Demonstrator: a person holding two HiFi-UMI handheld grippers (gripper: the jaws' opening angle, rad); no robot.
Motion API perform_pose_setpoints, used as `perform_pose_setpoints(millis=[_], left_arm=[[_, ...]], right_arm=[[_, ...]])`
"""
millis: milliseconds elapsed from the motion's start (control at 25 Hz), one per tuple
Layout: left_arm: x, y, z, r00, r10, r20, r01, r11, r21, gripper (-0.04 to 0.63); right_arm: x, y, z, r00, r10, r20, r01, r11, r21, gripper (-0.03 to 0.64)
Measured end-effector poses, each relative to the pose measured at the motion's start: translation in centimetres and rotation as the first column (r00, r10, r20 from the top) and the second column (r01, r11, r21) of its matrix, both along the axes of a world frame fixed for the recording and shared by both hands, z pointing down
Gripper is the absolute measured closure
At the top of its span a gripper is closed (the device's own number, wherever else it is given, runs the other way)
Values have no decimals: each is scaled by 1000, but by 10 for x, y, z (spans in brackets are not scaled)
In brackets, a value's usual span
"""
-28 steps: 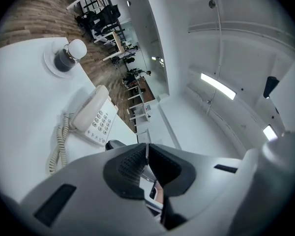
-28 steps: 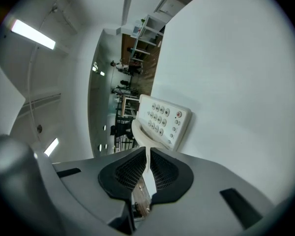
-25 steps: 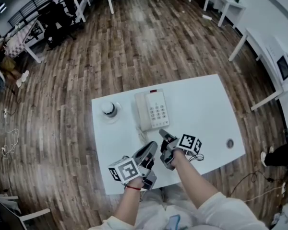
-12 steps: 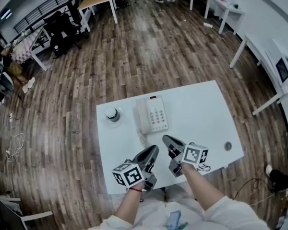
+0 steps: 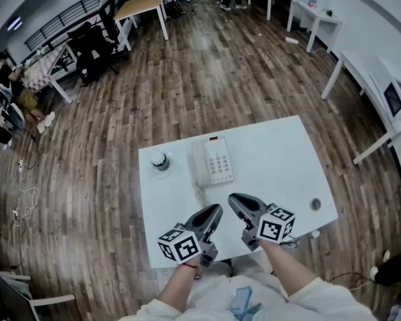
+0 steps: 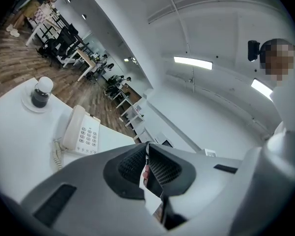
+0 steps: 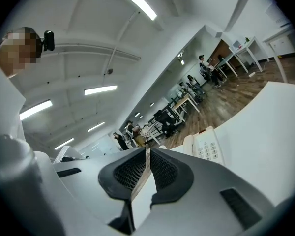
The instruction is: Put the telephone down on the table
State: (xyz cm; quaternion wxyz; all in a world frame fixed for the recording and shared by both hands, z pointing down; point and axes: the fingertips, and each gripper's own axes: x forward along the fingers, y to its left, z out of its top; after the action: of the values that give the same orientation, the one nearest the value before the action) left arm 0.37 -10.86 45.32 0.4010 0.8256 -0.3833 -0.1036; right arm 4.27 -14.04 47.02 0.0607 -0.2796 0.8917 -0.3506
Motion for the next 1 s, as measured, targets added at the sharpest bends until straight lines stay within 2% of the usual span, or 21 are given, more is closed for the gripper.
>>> perform_pose_setpoints(millis=[280,400,640,880,1000], left_arm=[[0,5,-25,999,-18,37,14,993,115,577],[3,10,-33,999,-19,34,13,987,159,578],[13,18,-54,999,14,49,-24,978,208,578],[22,28,-76,997,47,61,-62,958,280,578],[25,31,-85,995,52,86,-76,948,308,578]], right_arm=[[2,26,-42,997,-78,-15,79,977,197,565],[5,36,-55,995,-101,-24,104,964,246,565],[10,56,-79,990,-115,-84,138,921,364,565],[22,77,-107,988,-153,0,139,897,421,565],[23,83,-117,986,-167,2,149,884,444,565]])
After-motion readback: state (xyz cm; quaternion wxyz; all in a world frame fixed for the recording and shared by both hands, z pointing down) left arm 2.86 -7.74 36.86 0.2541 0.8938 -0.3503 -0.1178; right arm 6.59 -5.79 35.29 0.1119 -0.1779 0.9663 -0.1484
